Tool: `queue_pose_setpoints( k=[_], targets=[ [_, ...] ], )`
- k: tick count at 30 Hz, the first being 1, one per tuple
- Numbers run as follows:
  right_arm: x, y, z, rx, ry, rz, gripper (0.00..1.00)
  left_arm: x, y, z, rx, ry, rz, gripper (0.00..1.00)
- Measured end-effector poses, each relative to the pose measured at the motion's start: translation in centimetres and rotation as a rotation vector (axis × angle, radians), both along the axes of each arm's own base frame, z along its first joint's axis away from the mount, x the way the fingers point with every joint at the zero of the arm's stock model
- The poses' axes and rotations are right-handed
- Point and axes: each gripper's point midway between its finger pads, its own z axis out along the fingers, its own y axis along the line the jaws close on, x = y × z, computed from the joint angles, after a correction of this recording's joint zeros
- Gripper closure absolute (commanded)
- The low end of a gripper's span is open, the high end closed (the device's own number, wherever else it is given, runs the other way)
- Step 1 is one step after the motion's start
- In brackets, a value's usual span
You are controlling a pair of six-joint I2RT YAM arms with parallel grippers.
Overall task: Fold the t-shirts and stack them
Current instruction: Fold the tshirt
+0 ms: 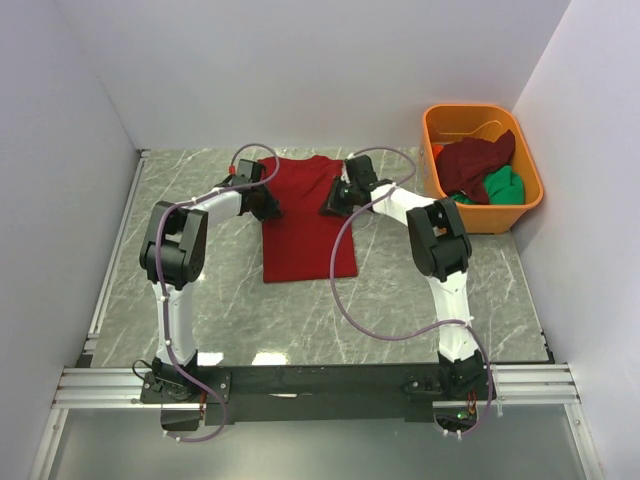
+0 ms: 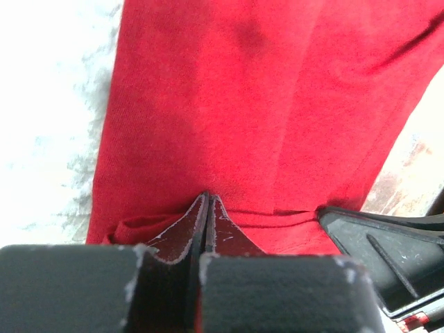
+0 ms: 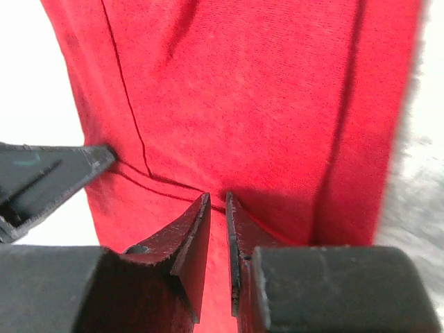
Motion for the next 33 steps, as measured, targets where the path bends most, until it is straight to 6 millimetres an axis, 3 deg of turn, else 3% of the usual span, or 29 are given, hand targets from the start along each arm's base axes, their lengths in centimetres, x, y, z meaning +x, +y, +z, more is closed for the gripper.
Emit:
queue_pose_setpoints(
  k=[3, 5, 12, 16, 22, 27, 33],
  targets=[
    [-0.2, -0.7, 0.4, 0.023, 0.0, 0.003, 0.77, 0.4, 0.0, 0.6, 0.011, -0.029, -0.024, 0.84],
    [-0.2, -0.9, 0.9, 0.04, -0.01, 0.008, 0.77, 0.7, 0.0, 1.5, 0.02, -0.06, -0.045, 0.82],
    [-0.1, -0.7, 4.3, 0.123, -0.076, 0.047, 0.77, 1.8, -0.5, 6.6, -0.007, -0.208, -0.091, 0.89],
    [-0.7, -0.6, 4.6, 0.148, -0.087, 0.065, 0.77, 0.6, -0.4, 7.9, -0.029, -0.242, -0.098, 0.98],
    [-1.4, -1.4, 3.5, 0.183, -0.05, 0.066, 0.78, -1.2, 0.9, 4.0, 0.004, -0.16, -0.05, 0.99],
    [0.0, -4.1, 2.6, 0.208, -0.037, 0.016, 0.78, -1.7, 2.5, -0.1, 0.036, -0.07, 0.012, 0.99],
    [0.3, -6.8, -0.5, 0.195, 0.03, -0.047, 0.78, -1.2, 3.0, -0.5, 0.018, -0.067, 0.059, 0.99]
  ],
)
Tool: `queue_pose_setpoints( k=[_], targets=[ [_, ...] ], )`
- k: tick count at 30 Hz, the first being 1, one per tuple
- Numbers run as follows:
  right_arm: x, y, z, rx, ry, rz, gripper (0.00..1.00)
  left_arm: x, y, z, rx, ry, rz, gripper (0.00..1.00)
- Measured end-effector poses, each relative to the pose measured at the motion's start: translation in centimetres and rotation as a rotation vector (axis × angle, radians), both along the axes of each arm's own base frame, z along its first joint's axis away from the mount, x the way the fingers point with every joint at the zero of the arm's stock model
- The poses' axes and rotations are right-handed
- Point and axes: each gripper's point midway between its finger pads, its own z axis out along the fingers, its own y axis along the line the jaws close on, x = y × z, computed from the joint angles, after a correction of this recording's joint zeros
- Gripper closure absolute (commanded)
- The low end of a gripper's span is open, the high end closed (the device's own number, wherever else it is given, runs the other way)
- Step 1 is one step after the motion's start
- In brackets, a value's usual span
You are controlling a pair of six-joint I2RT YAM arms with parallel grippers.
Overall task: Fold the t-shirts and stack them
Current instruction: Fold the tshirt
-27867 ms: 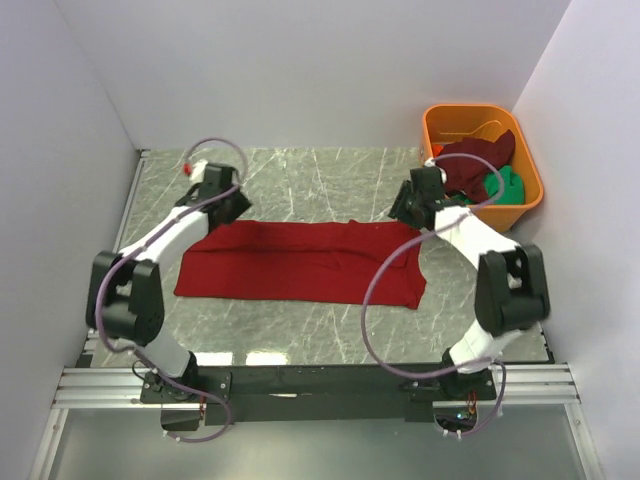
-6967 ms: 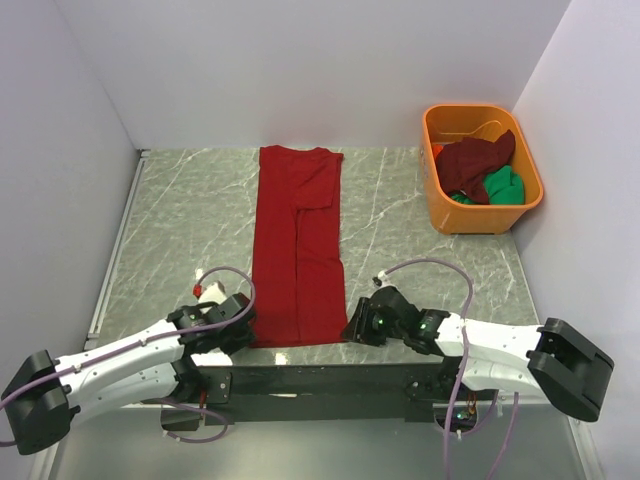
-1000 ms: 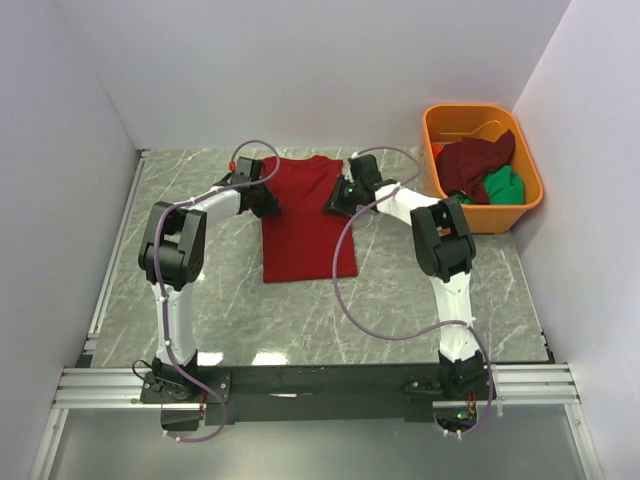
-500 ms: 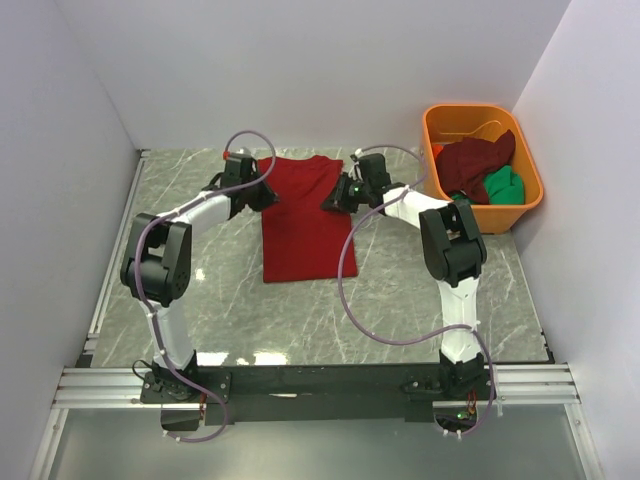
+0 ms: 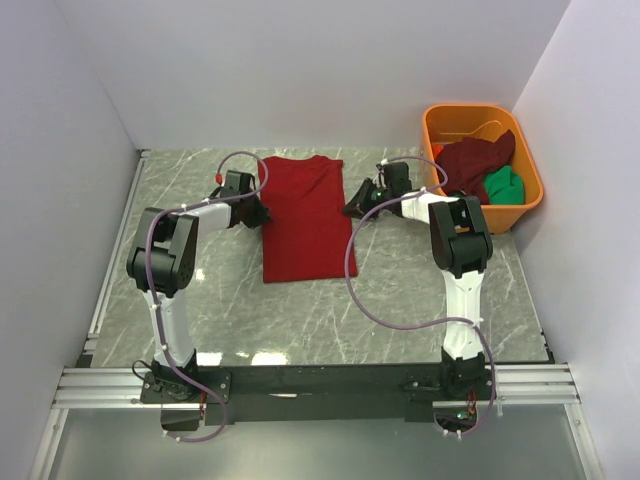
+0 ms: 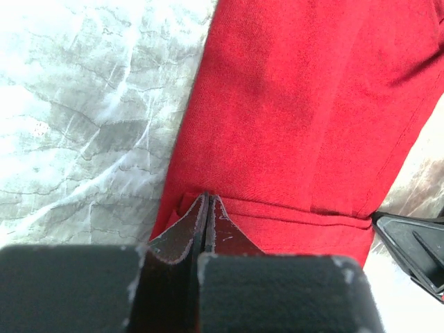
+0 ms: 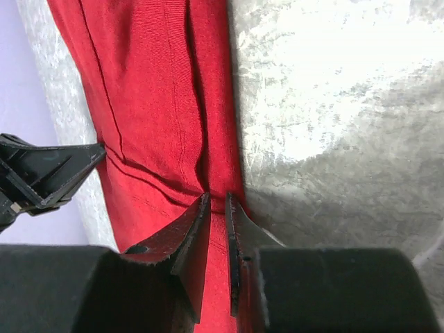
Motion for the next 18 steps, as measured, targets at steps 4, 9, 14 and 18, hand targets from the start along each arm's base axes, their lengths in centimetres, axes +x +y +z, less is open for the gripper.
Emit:
queue_pose_setpoints(
  k=[4, 9, 14, 18],
  targets=[
    [0.0, -0.1, -0.3, -0.013, 0.0, -0.005, 0.79, 0.0, 0.1, 0.0, 0.004, 0.0, 0.009, 0.99],
    [0.3, -0.5, -0.4, -0.024, -0.001, -0.022, 0.79, 0.1, 0.1, 0.0, 0.005, 0.0, 0.009, 0.99],
    [0.5, -1.3, -0.2, -0.049, -0.003, -0.045, 0.79, 0.0, 0.1, 0.0, 0.005, 0.0, 0.009, 0.99],
    [0.1, -2.3, 0.5, -0.083, -0.002, -0.074, 0.79, 0.1, 0.2, 0.0, 0.006, -0.001, 0.008, 0.93]
  ],
)
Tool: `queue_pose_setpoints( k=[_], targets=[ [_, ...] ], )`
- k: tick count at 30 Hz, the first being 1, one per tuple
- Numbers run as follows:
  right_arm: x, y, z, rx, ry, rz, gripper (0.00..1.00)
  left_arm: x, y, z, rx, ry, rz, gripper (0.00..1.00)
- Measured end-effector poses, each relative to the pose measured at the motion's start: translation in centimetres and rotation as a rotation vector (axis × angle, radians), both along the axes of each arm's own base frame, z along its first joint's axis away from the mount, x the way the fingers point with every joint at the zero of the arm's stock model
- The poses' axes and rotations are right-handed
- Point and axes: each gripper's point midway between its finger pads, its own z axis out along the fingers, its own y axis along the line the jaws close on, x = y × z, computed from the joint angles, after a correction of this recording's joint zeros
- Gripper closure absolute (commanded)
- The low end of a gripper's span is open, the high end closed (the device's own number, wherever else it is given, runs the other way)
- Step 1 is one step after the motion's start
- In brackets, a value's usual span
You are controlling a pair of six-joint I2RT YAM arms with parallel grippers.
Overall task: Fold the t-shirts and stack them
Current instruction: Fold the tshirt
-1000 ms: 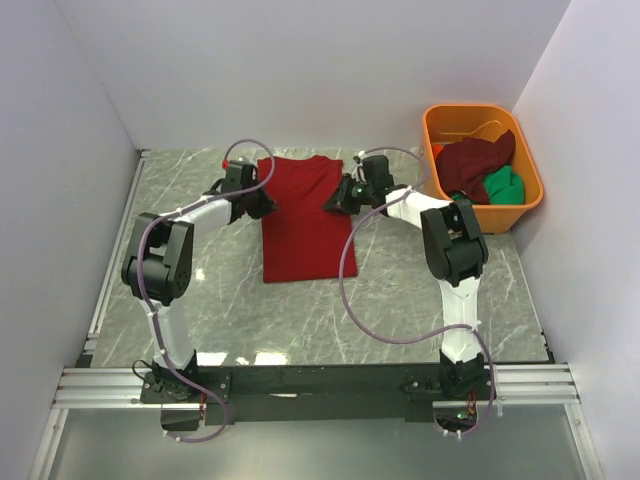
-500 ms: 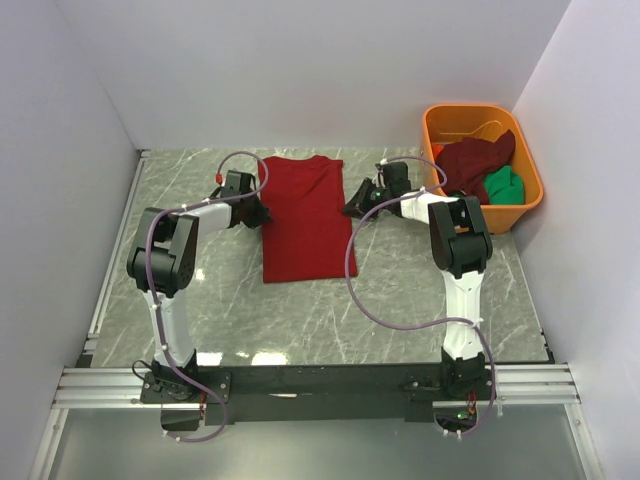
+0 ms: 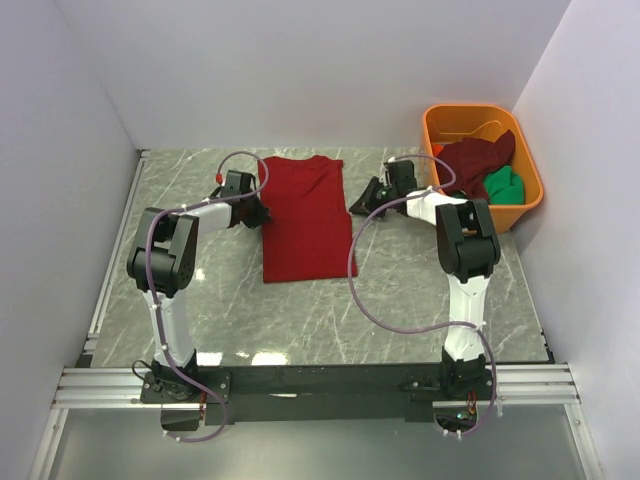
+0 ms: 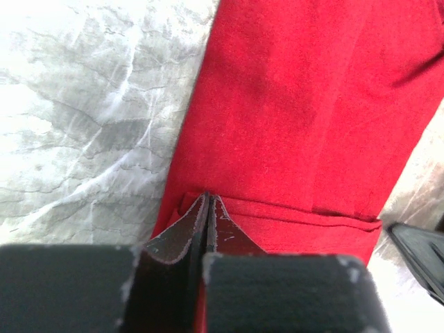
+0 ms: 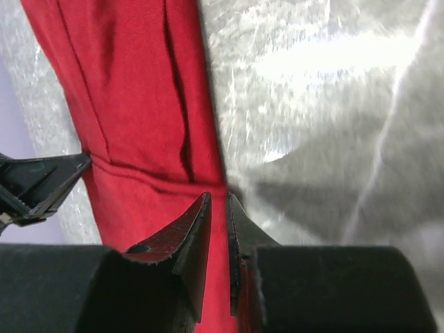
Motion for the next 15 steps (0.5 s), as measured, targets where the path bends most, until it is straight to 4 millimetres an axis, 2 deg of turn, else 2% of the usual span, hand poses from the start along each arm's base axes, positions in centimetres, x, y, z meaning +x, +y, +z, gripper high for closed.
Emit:
queue_pose_setpoints(
  k=[2, 3, 5, 8, 10, 13, 15],
  targets=[
    [-0.4, -0.4, 0.7, -0.014, -0.004, -0.011, 0.79, 0.0, 0.2, 0.2, 0.011, 0.003, 0.0, 0.87],
    [-0.7, -0.6, 1.2, -0.021, -0.006, -0.018, 0.79, -0.1, 0.4, 0.5, 0.016, 0.004, 0.002, 0.78],
    [-1.1, -0.9, 2.7, -0.03, -0.021, -0.03, 0.79, -0.2, 0.9, 1.4, 0.033, 0.006, 0.01, 0.73],
    [-2.4, -1.3, 5.3, -0.03, -0.054, -0.04, 0.77, -0.1, 2.1, 4.2, 0.065, -0.015, 0.055, 0.64],
    [-3.7, -1.5, 6.8, -0.026, -0.074, -0.038, 0.76, -0.4, 2.9, 6.6, 0.073, -0.044, 0.093, 0.63],
    [-6.0, -1.5, 8.2, -0.022, -0.091, -0.026, 0.75, -2.6, 3.9, 9.3, 0.06, -0.091, 0.129, 0.63],
    [-7.9, -1.1, 8.4, -0.02, -0.089, -0.005, 0.75, -5.3, 4.1, 9.5, 0.048, -0.088, 0.132, 0.64]
  ],
)
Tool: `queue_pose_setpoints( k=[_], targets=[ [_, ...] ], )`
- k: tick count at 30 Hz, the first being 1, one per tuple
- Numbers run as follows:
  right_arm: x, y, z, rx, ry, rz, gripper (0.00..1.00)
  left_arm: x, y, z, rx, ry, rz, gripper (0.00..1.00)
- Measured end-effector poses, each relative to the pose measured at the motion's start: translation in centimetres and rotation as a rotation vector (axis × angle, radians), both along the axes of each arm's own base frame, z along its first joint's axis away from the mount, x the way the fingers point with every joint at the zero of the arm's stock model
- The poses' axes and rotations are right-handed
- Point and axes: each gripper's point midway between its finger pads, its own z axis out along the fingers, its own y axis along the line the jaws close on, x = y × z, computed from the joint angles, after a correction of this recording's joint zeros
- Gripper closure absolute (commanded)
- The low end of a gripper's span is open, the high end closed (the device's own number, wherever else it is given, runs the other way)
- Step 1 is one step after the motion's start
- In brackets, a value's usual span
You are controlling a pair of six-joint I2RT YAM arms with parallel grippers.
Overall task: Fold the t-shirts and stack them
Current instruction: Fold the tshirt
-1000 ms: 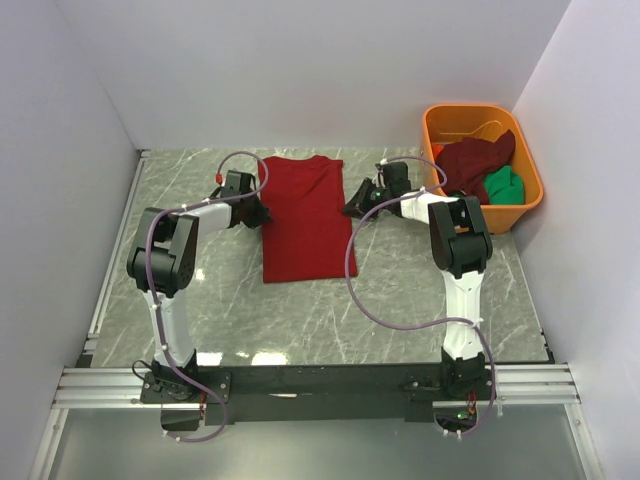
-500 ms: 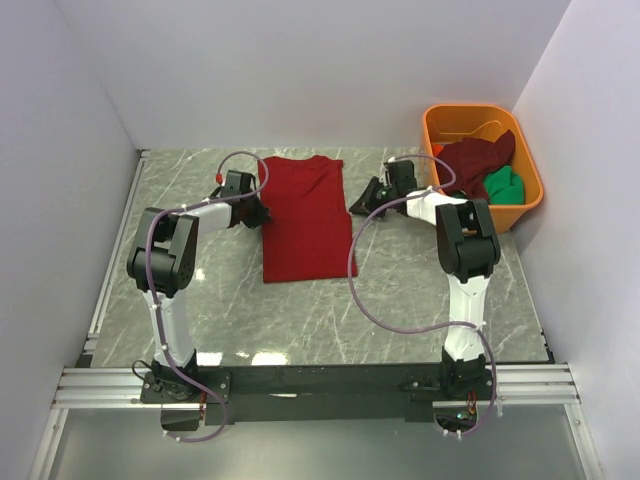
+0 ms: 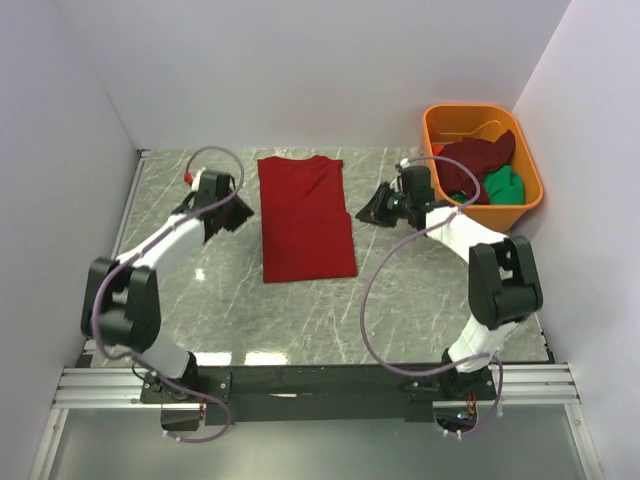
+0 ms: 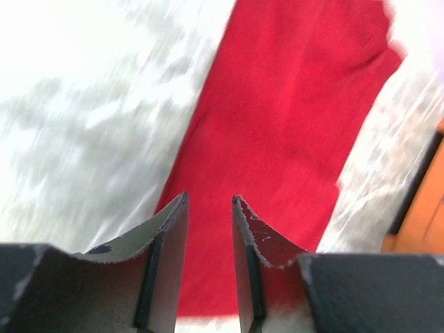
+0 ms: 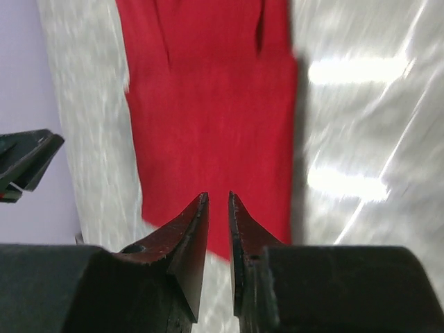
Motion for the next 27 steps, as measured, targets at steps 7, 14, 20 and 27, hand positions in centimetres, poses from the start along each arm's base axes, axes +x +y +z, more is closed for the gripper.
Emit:
queue_pose_setpoints(
  k=[7, 14, 20, 27],
  targets=[
    [-7.6, 2.6, -3.7, -0.03, 0.098, 0.109, 0.7, -9.2, -1.4, -5.7, -0.001, 0.154, -0.053, 0.55],
    [-12.3, 1.1, -7.2, -0.077, 0.189, 0.105, 0.61, -13.9, -1.8, -6.9, -0.026, 0.178, -0.069, 0.5],
    [-12.7, 0.8, -7.8, -0.078, 0.185, 0.094, 0.6, -14.4, -2.3, -7.8, -0.062, 0.174, -0.075, 0.55],
    [-12.7, 0.8, -8.1, -0.066, 0.184, 0.082, 0.6, -14.0, -3.0, -8.2, -0.095, 0.166, -0.076, 0.59]
  ],
)
